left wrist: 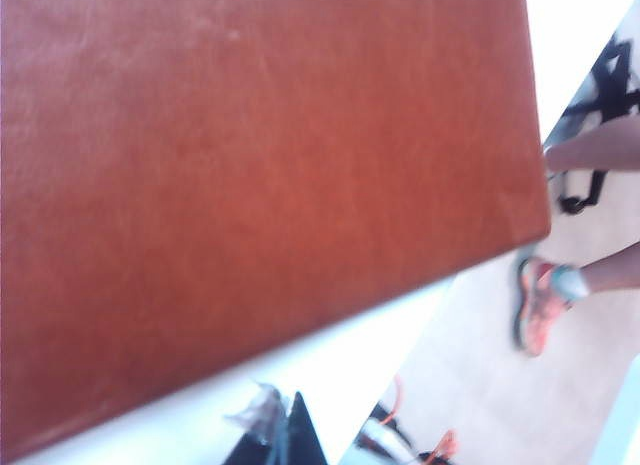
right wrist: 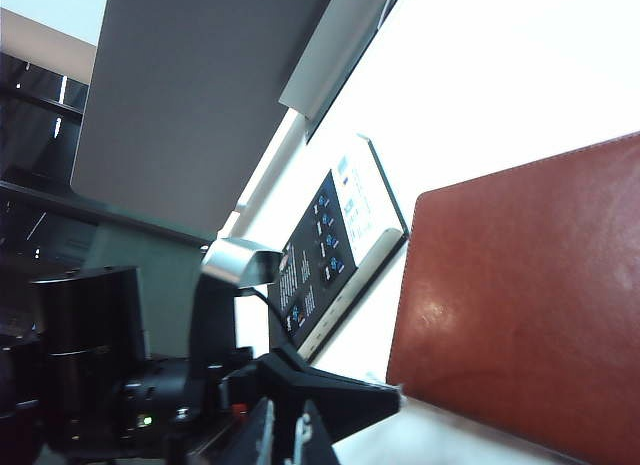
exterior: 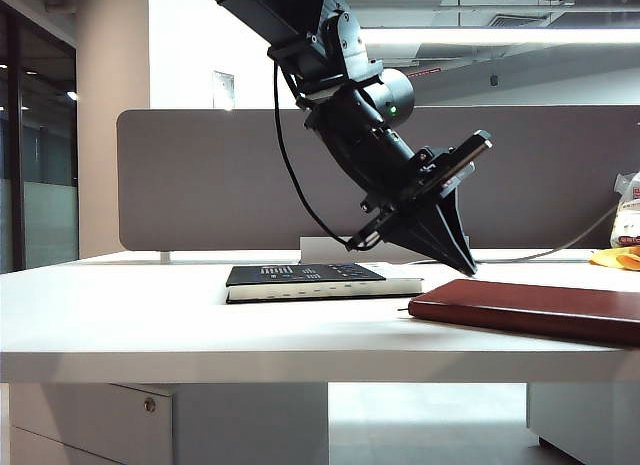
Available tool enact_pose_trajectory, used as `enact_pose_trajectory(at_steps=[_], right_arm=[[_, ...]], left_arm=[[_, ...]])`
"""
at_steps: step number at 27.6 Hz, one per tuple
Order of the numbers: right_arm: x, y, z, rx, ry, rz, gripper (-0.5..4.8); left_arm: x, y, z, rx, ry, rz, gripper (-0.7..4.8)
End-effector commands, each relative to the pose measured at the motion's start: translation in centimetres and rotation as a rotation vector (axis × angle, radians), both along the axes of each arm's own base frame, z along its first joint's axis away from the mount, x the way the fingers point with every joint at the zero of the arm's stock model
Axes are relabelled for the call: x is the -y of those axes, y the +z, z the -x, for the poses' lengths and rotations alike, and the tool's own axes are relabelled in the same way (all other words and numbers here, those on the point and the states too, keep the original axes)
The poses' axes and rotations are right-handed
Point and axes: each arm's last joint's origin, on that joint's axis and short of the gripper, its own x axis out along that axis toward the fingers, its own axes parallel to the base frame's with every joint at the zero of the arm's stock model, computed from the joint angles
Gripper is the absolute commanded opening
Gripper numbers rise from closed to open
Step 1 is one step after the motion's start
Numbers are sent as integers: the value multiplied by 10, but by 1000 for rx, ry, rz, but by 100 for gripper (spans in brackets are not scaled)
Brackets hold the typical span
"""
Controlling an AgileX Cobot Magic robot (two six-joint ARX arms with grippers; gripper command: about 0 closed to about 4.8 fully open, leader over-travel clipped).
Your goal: Pick up the red book and place it on top of the black book.
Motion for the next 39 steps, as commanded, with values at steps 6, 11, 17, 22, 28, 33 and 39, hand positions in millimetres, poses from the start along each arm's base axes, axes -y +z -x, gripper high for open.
enact_pose_trajectory(at_steps=[6, 11, 17, 22, 28, 33, 39], right_arm=[[4, 0, 5, -32, -29, -5, 39], [15, 5, 17, -12, -95, 2, 39], [19, 7, 27, -14, -94, -10, 39], [18, -2, 37, -125, -115, -9, 40], [16, -15, 50, -128, -123, -27, 40], [14, -38, 60, -200, -131, -57, 40], [12, -69, 67, -253, -154, -163, 45]], left_arm=[[-17, 70, 6, 246, 30, 26, -6], [-33, 99, 8, 312, 72, 31, -6], [-50, 116, 9, 337, 106, 25, -6], [-52, 115, 13, 321, 88, -10, -6], [-52, 114, 15, 318, 71, -22, -6], [-53, 114, 15, 319, 59, -32, -6], [-54, 113, 15, 328, 44, -37, -6]])
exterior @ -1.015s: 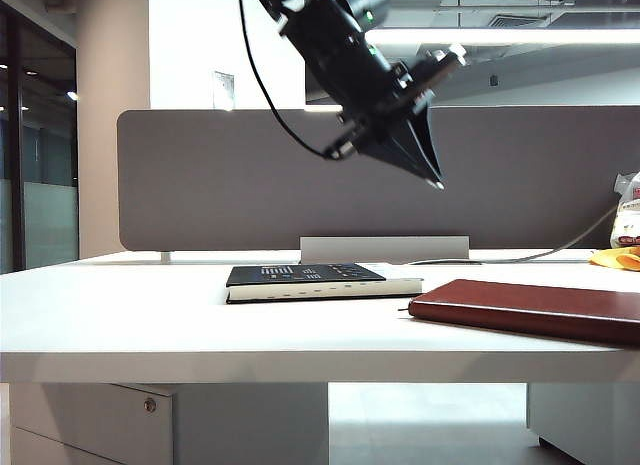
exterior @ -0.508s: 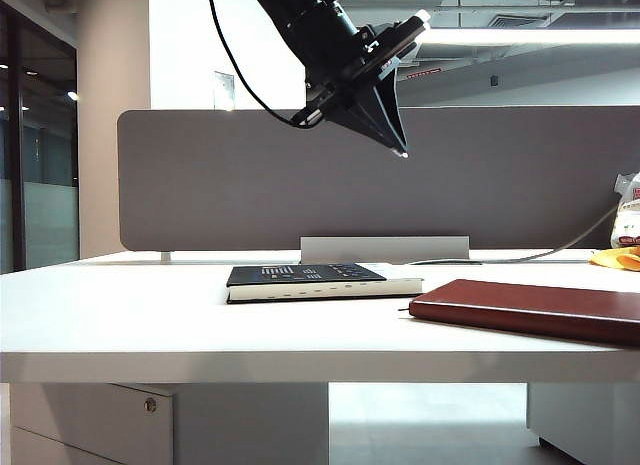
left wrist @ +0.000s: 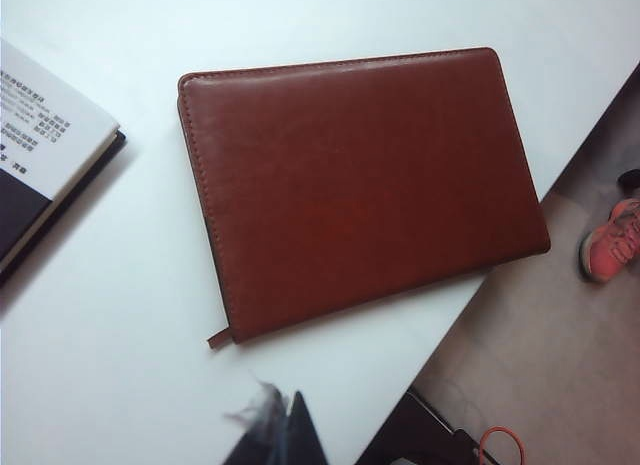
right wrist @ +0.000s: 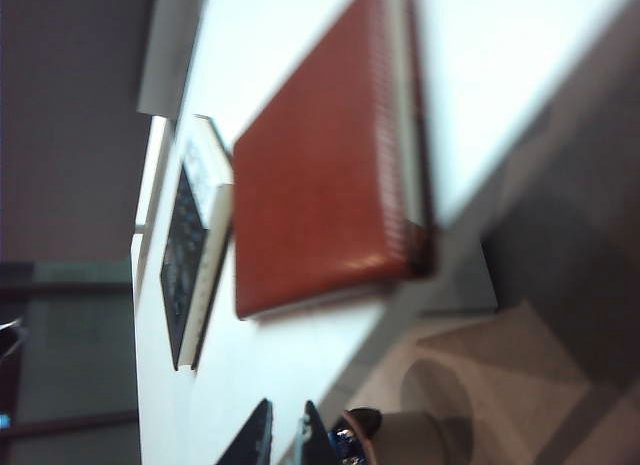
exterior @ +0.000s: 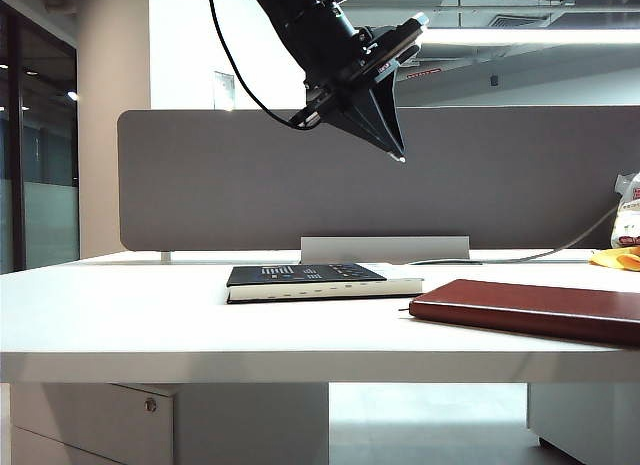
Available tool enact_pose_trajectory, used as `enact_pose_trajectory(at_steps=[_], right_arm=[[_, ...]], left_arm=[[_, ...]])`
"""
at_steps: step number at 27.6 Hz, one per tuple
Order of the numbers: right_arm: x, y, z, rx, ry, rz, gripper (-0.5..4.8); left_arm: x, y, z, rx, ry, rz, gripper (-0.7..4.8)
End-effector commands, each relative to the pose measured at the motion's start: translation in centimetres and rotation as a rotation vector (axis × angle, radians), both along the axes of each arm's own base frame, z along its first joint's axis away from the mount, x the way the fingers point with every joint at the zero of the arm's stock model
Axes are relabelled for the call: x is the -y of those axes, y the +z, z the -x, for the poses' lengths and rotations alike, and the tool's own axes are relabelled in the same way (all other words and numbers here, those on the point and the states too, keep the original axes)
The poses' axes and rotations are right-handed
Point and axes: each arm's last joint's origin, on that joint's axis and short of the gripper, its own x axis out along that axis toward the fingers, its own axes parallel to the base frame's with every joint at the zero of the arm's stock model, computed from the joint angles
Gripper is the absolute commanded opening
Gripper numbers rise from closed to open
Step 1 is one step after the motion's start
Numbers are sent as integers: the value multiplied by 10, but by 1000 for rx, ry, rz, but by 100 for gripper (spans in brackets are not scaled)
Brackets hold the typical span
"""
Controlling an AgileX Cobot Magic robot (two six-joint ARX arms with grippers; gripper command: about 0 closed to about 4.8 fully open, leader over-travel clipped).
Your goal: Pick up the red book and place it on top of the black book.
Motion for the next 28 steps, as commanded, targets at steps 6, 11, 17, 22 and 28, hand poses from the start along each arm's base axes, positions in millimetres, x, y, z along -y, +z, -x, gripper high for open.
enact_pose_trajectory(at_steps=[6, 11, 17, 22, 28], right_arm=[[0, -9, 2, 25, -29, -24, 44], [0, -11, 1, -1, -23, -38, 45], [-3, -8, -4, 27, 28, -43, 58], [-4, -10, -9, -8, 36, -48, 58], [-3, -15, -18, -55, 31, -58, 90]], left_arm=[[-3, 4, 0, 26, -17, 0, -6], [-3, 4, -1, 28, -17, 1, -6], [-3, 4, -1, 29, -17, 2, -6], [-3, 4, -1, 30, -17, 2, -6], [-3, 4, -1, 29, -17, 2, -6]])
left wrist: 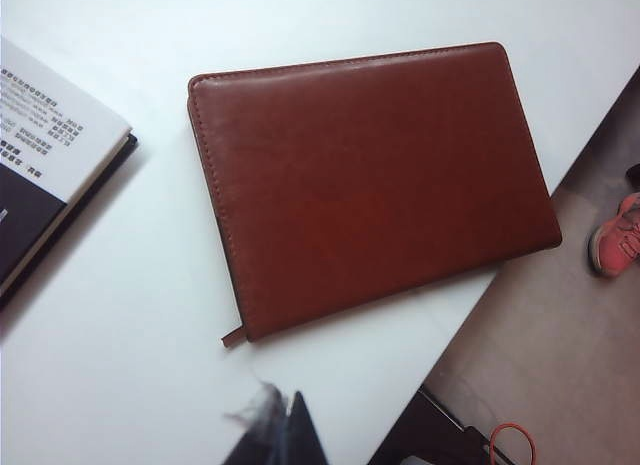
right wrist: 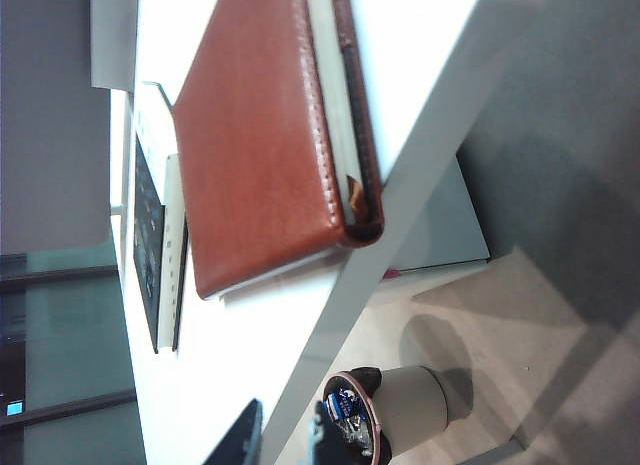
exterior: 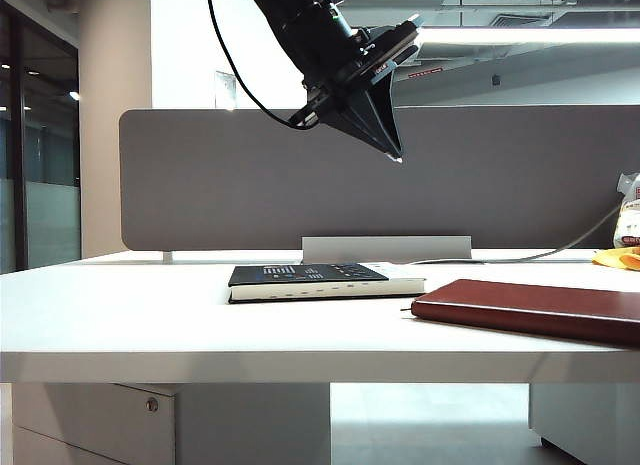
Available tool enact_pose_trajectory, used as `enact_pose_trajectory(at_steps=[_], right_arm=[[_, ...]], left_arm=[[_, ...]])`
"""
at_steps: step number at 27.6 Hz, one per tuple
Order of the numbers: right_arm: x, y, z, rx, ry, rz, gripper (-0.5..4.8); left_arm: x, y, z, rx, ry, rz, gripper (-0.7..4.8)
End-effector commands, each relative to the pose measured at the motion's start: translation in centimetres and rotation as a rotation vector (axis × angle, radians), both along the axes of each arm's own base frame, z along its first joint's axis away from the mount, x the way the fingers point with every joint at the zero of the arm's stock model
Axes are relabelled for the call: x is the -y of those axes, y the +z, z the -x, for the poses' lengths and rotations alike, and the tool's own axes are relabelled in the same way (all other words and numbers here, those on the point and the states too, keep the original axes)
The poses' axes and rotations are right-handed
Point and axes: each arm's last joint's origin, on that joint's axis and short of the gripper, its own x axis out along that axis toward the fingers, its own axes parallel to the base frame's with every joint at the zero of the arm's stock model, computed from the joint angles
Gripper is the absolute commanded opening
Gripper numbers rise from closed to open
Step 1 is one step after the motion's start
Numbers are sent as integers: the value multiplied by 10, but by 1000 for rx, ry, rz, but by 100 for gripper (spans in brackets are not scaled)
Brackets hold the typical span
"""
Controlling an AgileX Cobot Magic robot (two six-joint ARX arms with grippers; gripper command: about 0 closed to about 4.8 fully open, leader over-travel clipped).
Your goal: Pick up the red book and place it on top of the black book.
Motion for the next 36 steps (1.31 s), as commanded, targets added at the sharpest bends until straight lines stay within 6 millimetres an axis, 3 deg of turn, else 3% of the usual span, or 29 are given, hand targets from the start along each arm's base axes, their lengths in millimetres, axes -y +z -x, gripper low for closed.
enact_pose_trajectory(at_steps=[1, 14, 18, 24, 36], right_arm=[[1, 2, -6, 16, -5, 4, 108], [4, -11, -30, -34, 14, -33, 164], [5, -12, -40, -53, 15, -36, 231], [6, -12, -52, -41, 40, -48, 231], [7, -22, -58, -78, 35, -48, 231]], left_arm=[[0, 4, 1, 13, -2, 10, -6], [-1, 4, 1, 9, -4, 4, -6], [-1, 4, 1, 9, -3, 4, -6], [-2, 4, 1, 9, -2, 4, -6], [-2, 4, 0, 9, -1, 5, -6]])
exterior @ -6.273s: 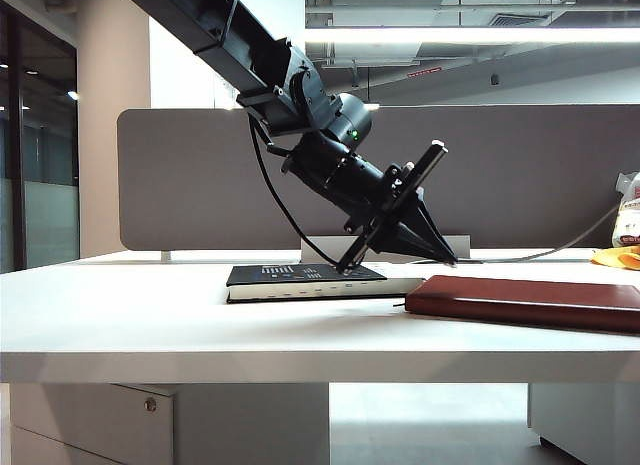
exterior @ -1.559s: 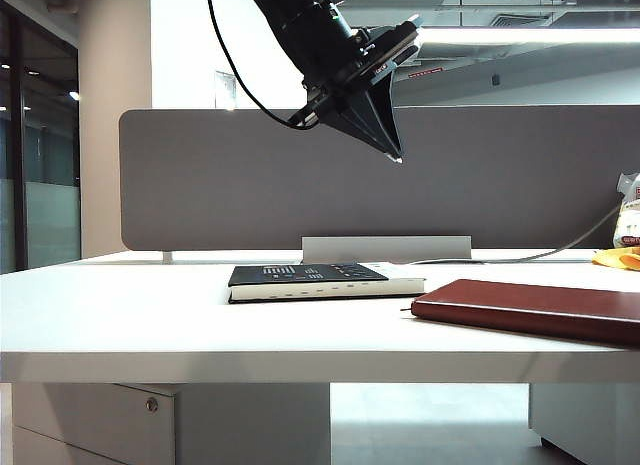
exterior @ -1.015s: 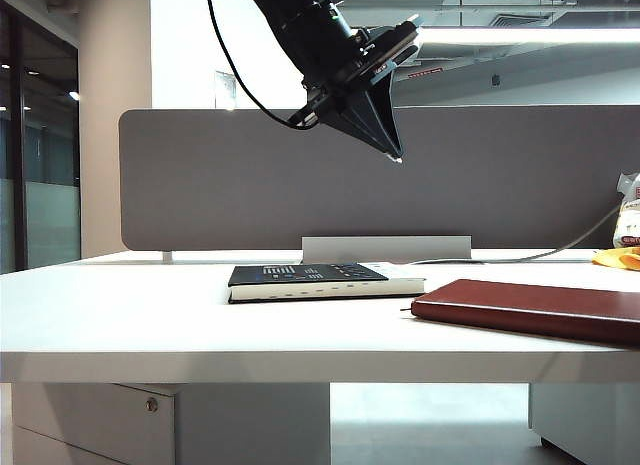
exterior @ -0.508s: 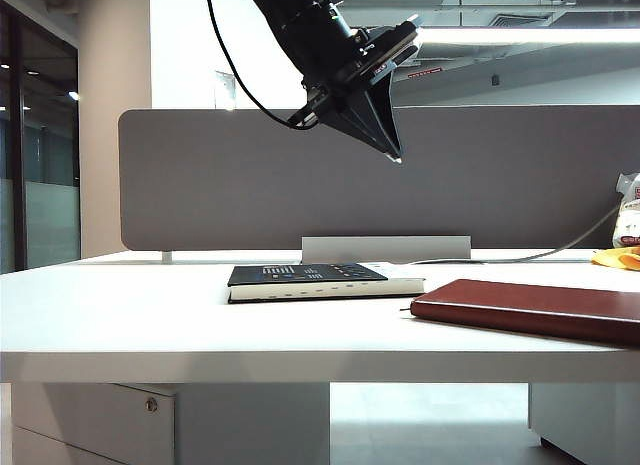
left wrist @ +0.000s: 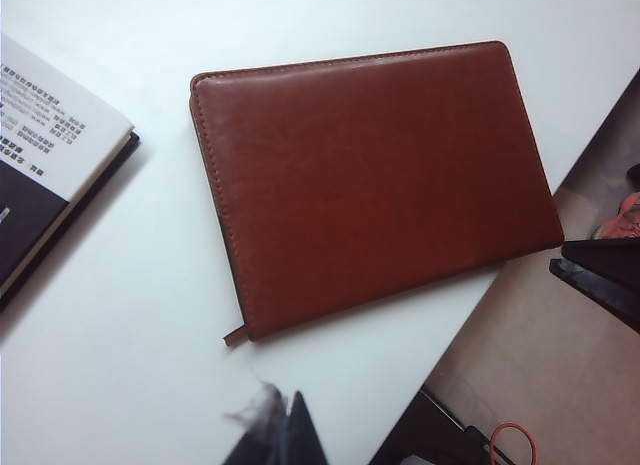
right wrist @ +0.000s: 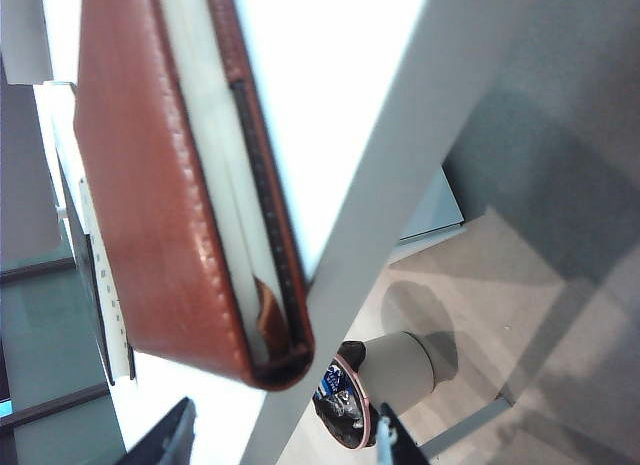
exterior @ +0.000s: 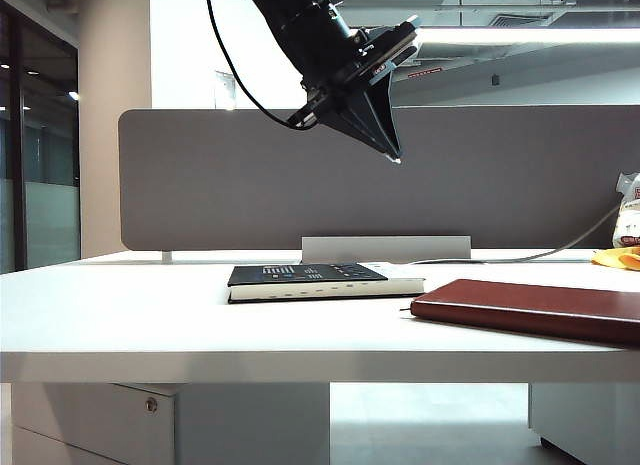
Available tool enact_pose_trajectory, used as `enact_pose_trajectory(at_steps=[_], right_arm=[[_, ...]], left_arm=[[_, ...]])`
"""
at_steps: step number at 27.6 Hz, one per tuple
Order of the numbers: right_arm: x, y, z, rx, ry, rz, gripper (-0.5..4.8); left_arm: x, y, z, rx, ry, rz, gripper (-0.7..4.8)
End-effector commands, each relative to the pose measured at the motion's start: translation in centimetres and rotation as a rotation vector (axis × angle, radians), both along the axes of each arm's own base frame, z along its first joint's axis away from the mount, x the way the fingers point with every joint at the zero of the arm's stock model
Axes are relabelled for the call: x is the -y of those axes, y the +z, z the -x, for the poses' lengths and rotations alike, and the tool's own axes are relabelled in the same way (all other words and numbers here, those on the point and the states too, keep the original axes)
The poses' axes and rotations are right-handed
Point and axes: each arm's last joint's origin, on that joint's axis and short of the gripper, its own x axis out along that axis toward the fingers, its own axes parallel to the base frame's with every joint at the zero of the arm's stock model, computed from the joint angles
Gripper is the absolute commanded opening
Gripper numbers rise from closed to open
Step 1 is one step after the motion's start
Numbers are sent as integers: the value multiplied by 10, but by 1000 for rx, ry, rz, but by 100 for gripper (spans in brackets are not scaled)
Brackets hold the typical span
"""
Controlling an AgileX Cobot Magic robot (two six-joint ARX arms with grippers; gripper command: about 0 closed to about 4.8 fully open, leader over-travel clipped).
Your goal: Pick up the red book and place it on top of the black book.
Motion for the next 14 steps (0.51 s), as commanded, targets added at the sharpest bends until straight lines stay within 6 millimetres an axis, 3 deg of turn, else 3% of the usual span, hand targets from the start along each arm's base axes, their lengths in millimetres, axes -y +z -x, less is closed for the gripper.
enact_pose_trajectory(at_steps=[1, 8, 14], right_arm=[[1, 3, -5, 45, 3, 9, 231], [2, -1, -12, 33, 1, 8, 230], [-11, 1, -31, 52, 67, -7, 230]], left_arm=[[-1, 4, 1, 10, -2, 6, -6], [-1, 4, 1, 8, 0, 6, -6], [-1, 4, 1, 8, 0, 6, -6]])
